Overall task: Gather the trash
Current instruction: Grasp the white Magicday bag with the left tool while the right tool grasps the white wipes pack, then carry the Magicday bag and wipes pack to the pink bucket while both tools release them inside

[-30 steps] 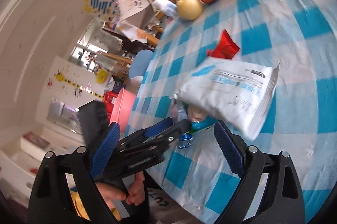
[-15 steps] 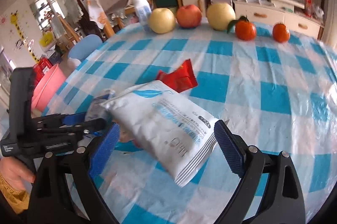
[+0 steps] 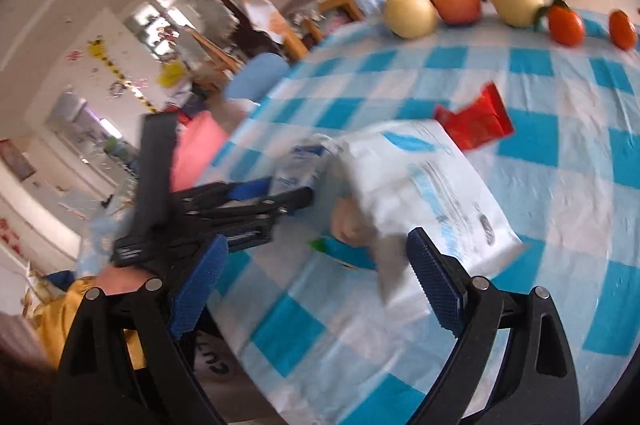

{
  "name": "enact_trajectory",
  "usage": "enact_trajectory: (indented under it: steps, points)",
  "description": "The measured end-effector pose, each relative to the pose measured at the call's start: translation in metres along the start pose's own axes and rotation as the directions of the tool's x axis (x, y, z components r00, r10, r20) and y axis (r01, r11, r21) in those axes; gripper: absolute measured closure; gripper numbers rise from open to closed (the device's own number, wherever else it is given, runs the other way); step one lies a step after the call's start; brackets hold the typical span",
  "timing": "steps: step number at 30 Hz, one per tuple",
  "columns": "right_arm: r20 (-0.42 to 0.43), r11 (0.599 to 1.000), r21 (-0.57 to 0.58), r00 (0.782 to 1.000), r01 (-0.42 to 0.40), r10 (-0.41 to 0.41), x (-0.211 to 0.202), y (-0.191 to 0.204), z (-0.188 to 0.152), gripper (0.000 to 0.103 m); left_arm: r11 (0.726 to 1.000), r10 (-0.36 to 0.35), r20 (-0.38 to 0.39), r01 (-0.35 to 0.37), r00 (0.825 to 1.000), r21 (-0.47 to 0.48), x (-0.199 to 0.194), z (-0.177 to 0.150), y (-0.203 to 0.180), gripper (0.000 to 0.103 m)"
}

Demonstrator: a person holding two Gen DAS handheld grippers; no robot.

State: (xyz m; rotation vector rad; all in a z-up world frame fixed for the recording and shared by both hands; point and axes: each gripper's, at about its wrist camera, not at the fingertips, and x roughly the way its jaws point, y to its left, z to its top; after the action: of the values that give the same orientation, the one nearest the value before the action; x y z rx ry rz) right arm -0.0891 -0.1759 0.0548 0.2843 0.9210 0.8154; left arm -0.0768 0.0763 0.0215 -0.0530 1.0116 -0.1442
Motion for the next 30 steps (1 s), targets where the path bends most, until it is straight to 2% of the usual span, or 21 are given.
enact_trajectory:
  steps: [2,4,5,7,11,14,20,22,23,25,30]
  points:
    - [0.038,0.999,0.005,0.999,0.034,-0.035,-0.005,-0.002,0.005,0.011,1.000,0.015,0.005,-0.015,1.000,0.002,0.001,0.001,0.003,0.045]
    - [0.057,0.986,-0.012,0.984,0.167,-0.166,-0.003,-0.008,0.009,0.011,1.000,0.012,0.008,-0.012,1.000,0.010,0.002,0.002,0.002,0.041]
    - [0.051,0.970,-0.029,0.970,0.241,-0.239,0.003,-0.011,0.011,0.011,1.000,0.013,0.009,-0.013,1.000,0.017,0.003,0.002,0.000,0.037]
    - [0.027,0.952,-0.048,0.954,0.301,-0.300,0.014,-0.015,0.015,0.011,0.999,0.026,0.013,-0.026,1.000,0.045,0.005,0.003,-0.004,0.034]
    - [-0.001,0.941,-0.073,0.943,0.330,-0.331,0.032,-0.023,0.020,0.011,0.995,0.050,0.021,-0.051,0.999,0.080,0.009,0.006,-0.008,0.030]
    - [-0.005,0.938,-0.074,0.941,0.338,-0.339,0.037,-0.030,0.020,0.008,0.996,0.037,0.020,-0.038,0.999,0.083,0.012,0.009,-0.007,0.029]
    - [-0.018,0.939,-0.080,0.941,0.335,-0.337,0.047,-0.029,0.021,0.008,0.995,0.014,0.033,-0.017,0.999,0.094,0.016,0.014,-0.007,0.029]
    - [-0.020,0.941,-0.068,0.943,0.331,-0.333,0.048,-0.029,0.020,0.013,0.996,0.009,0.037,-0.012,0.999,0.094,0.016,0.015,-0.006,0.030]
    - [-0.020,0.944,-0.060,0.945,0.324,-0.325,0.047,-0.030,0.021,0.018,0.995,0.012,0.039,-0.016,0.999,0.097,0.016,0.015,-0.006,0.034]
    - [-0.019,0.953,-0.039,0.953,0.302,-0.303,0.045,-0.030,0.022,0.022,0.995,0.021,0.044,-0.025,0.999,0.102,0.015,0.015,-0.004,0.041]
    - [-0.014,0.950,-0.022,0.950,0.311,-0.311,0.044,-0.028,0.022,0.025,0.997,-0.017,0.043,0.014,0.999,0.077,0.013,0.017,0.002,0.042]
